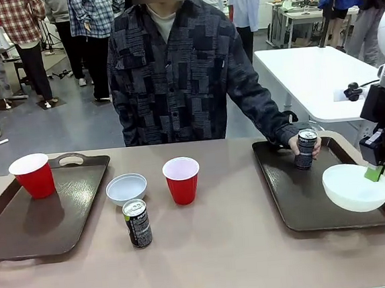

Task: Prepare tableware on both trays.
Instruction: Pick up a Picnic Bowl from the table and place it on a Handle tray.

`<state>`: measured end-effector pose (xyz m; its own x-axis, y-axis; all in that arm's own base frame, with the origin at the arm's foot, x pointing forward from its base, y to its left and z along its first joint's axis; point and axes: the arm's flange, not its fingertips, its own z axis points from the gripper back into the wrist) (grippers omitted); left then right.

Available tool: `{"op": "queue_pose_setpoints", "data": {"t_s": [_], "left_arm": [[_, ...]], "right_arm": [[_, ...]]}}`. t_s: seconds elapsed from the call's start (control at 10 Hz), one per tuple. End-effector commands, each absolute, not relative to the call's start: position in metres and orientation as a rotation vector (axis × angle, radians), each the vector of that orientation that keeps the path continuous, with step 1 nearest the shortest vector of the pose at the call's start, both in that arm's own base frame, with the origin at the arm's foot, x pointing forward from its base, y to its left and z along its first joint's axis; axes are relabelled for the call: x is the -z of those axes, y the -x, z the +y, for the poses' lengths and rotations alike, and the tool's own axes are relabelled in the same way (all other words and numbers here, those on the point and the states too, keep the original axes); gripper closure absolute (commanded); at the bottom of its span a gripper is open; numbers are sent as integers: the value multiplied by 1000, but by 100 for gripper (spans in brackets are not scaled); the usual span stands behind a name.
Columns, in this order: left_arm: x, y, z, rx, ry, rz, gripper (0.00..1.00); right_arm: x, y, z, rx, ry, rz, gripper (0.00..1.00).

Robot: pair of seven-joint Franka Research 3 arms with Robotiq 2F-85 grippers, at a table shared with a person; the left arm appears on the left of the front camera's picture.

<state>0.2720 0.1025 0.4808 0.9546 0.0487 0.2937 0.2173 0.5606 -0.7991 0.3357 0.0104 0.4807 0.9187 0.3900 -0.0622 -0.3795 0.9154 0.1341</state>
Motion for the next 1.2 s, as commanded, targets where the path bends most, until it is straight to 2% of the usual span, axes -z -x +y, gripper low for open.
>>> {"op": "queue_pose_setpoints", "data": {"t_s": [0.0, 0.2, 0.3, 0.8, 0.9, 1.0, 1.1], "left_arm": [[-480, -272, 104, 119, 992, -316, 0], [-480, -272, 104, 119, 992, -316, 0], [-480, -272, 104, 119, 992, -316, 0], [-480, -272, 104, 119, 992, -316, 0], [-480, -272, 104, 119, 992, -316, 0], [-480, -272, 104, 119, 992, -316, 0], [-480, -272, 104, 119, 992, -316, 0]], "right_arm": [[-473, -351, 2, -392, -123, 101, 96], [-468, -363, 5, -385, -161, 73, 96], [-454, -384, 9, -353, -214, 21, 96], [-376, -434, 8, -339, -225, -48, 96], [-370, -435, 8, -351, -213, -53, 93], [-368, -435, 8, -352, -202, -50, 37], [-369, -436, 8, -345, -190, -56, 33]]}}
